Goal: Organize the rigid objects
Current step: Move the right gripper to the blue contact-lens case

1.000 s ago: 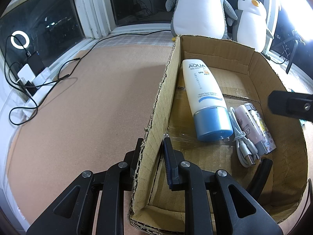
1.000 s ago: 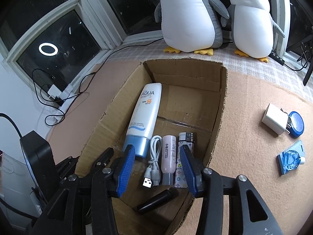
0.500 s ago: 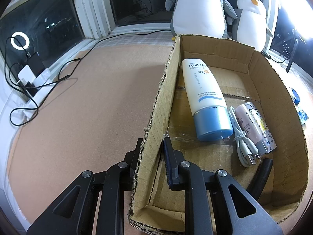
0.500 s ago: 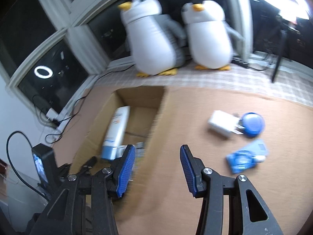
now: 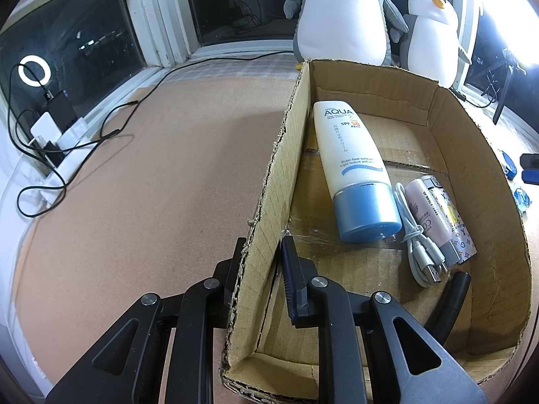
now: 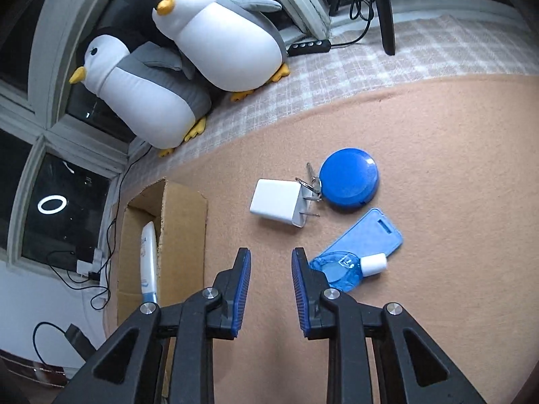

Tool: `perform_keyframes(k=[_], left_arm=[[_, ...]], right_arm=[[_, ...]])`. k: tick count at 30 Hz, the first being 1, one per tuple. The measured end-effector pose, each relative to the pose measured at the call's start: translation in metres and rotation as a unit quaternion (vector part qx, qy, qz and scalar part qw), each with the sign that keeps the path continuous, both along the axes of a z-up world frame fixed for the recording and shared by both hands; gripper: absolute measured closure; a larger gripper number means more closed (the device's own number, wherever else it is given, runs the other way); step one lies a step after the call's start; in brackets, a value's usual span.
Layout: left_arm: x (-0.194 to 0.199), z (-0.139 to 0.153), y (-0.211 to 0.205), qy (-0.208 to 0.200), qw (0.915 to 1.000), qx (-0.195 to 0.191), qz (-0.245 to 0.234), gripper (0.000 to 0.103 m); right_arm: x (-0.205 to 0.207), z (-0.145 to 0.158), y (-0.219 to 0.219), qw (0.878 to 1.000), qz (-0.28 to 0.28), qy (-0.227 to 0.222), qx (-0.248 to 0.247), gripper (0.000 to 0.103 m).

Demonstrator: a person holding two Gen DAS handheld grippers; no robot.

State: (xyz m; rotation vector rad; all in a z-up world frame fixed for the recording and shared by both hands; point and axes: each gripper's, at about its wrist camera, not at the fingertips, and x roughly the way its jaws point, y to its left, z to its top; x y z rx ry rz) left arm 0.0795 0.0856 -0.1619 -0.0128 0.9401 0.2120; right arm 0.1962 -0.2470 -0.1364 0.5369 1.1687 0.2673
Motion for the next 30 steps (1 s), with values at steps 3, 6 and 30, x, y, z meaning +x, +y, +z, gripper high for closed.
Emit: perform_keyframes(k=[3,6,30], left_arm=[[0.000,0.000,0.000,0.000,1.0000,0.000,0.000,0.085],[0.000,0.000,0.000,0.000,1.0000,0.000,0.000,0.085],[0.000,0.000,0.000,0.000,1.0000,0.000,0.000,0.085]], right_arm=[[0.008,-0.008,0.007,1.000,-0.001,0.011,-0.005,0.081],[0.010,-0.013,0.011,1.000,0.003,0.021,-0.023,0.081],[-0.069,-0.004,-0.072,0.993,-0.060,-0.008,-0.103,0.070]])
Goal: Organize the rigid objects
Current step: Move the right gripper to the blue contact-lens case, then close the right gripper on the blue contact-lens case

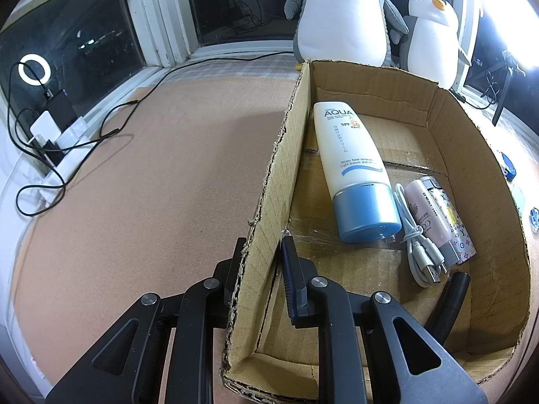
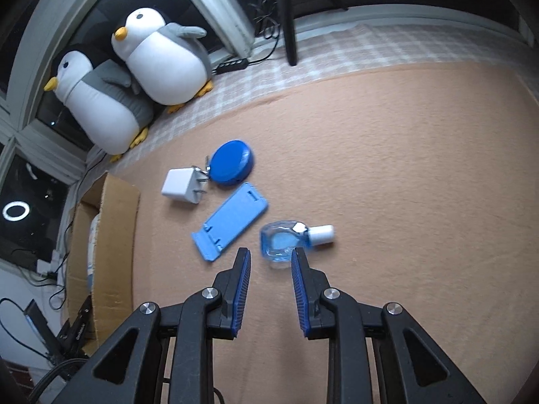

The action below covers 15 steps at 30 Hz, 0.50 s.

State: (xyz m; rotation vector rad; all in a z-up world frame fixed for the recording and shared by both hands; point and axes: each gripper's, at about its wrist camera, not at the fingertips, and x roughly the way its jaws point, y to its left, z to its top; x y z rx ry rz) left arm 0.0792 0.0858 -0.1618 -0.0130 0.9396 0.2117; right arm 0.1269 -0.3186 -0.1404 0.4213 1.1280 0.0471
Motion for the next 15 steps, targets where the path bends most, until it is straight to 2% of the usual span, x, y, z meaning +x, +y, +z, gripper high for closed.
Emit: perform_keyframes(k=[1,3,6,10,13,15], left_arm=[[0.000,0.000,0.000,0.000,1.0000,0.000,0.000,0.085],[0.000,0.000,0.000,0.000,1.0000,0.000,-0.001,0.085],[0.000,0.000,0.001,0.000,1.0000,0.000,0.000,0.085],[0.000,0.000,0.000,0.000,1.0000,0.001,-0.001,0.085],[-0.001,0.001,0.001,-0.001,1.0000,0.000,0.000,0.085],[-0.001,0.001,0.001,-0.001,1.0000,0.000,-0.001,0.085]], right_arm=[[0.001,-0.002,0.002,1.000,0.005,0.002,-0.018,0.063],[0.002,-0.006,0.008,0.998,0.014,0.003,-0.053,0.062],[0.001,-0.007,0.017,0.995,0.040,-0.019,-0.090,0.062],[0.003,-0.008,0.028,0.987,0.069,-0.037,-0.141,0.052],[0.007,-0.008,0.030,0.983,0.075,-0.041,-0.164,0.048],[0.009,-0.010,0.029,0.984,0.074,-0.039,-0.160,0.048]])
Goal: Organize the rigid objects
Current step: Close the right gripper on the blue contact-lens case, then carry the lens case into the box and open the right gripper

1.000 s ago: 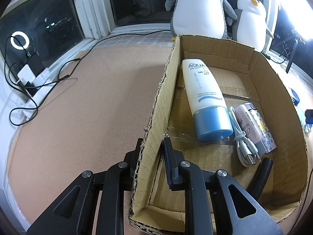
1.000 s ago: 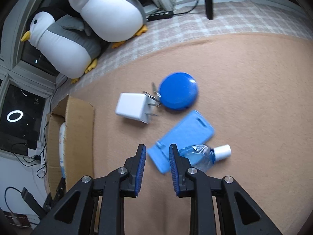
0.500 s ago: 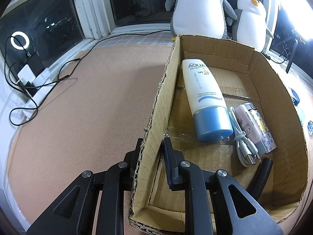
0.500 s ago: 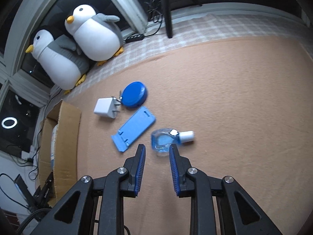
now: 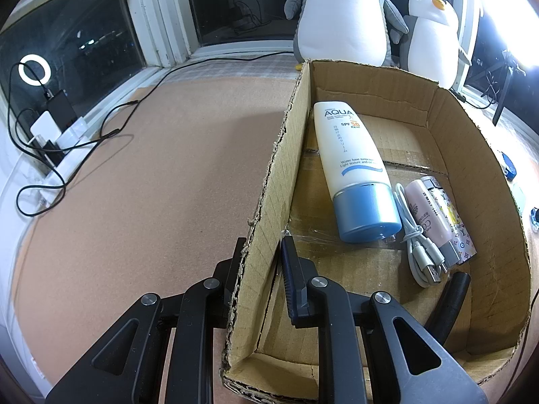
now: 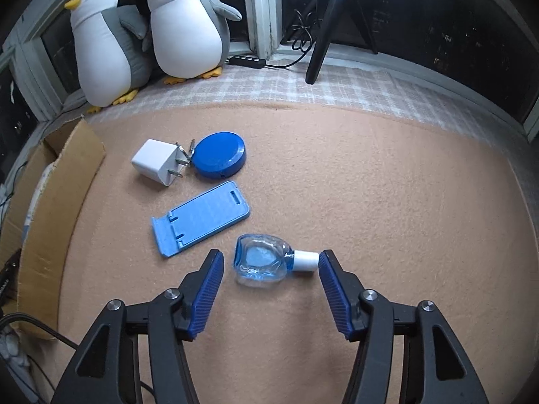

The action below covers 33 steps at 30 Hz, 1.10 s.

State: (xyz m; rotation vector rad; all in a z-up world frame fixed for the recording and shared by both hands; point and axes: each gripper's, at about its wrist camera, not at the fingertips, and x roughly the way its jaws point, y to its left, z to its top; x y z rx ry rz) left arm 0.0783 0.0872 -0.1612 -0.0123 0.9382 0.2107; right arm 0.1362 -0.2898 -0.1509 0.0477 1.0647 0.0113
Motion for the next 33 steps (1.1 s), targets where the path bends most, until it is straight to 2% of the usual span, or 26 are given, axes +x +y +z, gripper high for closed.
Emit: perform_keyframes(k=[4,10,22,33], left_arm=[[0.000,0.000,0.000,0.000,1.0000,0.000,0.000,0.085],[0.000,0.000,0.000,0.000,1.0000,0.000,0.000,0.085],[0.000,0.000,0.000,0.000,1.0000,0.000,0.000,0.085],[0.000,0.000,0.000,0.000,1.0000,0.000,0.000,0.085]], right_arm=[[0.007,-0.006,0.001,1.000,0.004,0.012,-0.010,0.047],[0.011,-0.014,-0.005,1.000,-0.001,0.027,0.006,0.047],[0.007,-0.012,-0.005,1.000,0.008,0.018,0.013,0.050],[0.002,0.020,0.024,0.999,0.043,-0.016,0.025,0.051]])
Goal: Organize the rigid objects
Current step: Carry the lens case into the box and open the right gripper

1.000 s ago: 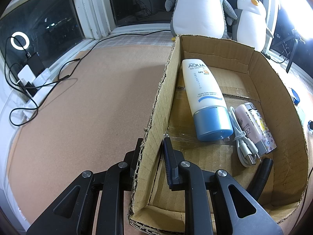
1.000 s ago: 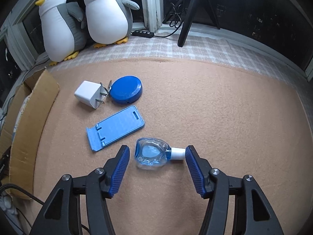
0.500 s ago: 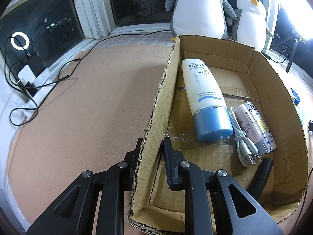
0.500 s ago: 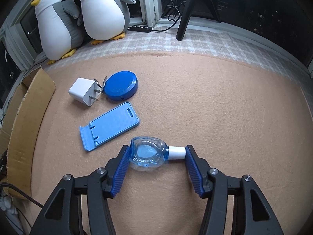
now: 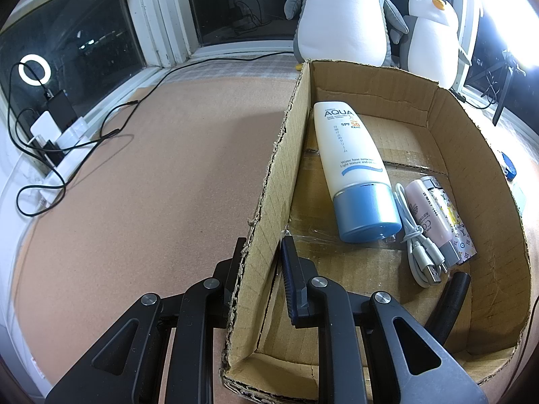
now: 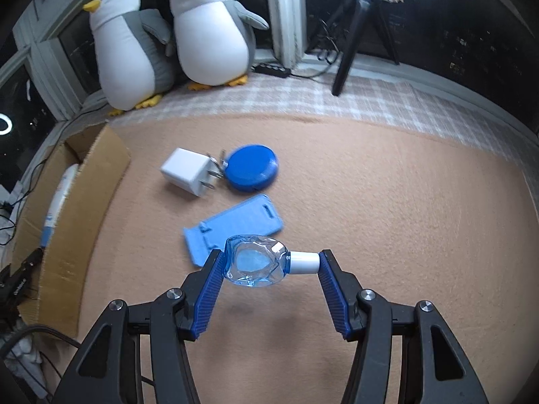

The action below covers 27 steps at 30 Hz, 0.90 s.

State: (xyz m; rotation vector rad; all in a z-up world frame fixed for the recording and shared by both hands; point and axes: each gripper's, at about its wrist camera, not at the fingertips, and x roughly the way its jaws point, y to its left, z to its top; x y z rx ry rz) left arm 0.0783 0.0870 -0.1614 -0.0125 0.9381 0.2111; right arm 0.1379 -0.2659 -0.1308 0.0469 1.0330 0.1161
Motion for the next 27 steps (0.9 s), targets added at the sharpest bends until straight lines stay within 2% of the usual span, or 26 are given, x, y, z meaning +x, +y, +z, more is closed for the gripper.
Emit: perform_keyframes(k=[8,14,21,27], left_arm=[[0.000,0.000,0.000,0.000,1.0000,0.000,0.000,0.085],[0.000,0.000,0.000,0.000,1.0000,-0.001,0.000,0.085],[-0.001,0.000,0.001,-0.001,1.0000,-0.002,0.001,0.085],[-0.001,0.000,0.001,-0.001,1.0000,-0.002,0.001,0.085]], right_arm=[[-0.002,0.036,0.058,0.996,0.076,-0.035,0.021,0.050],[-0.004,0.055,0.119,0.984,0.168,-0.053,0.024,0.050],[-0.008,0.058,0.181,0.970,0.237,-0.053,0.018,0.050],[-0.011,0.042,0.217,0.961,0.273,-0.041,0.006,0.050]])
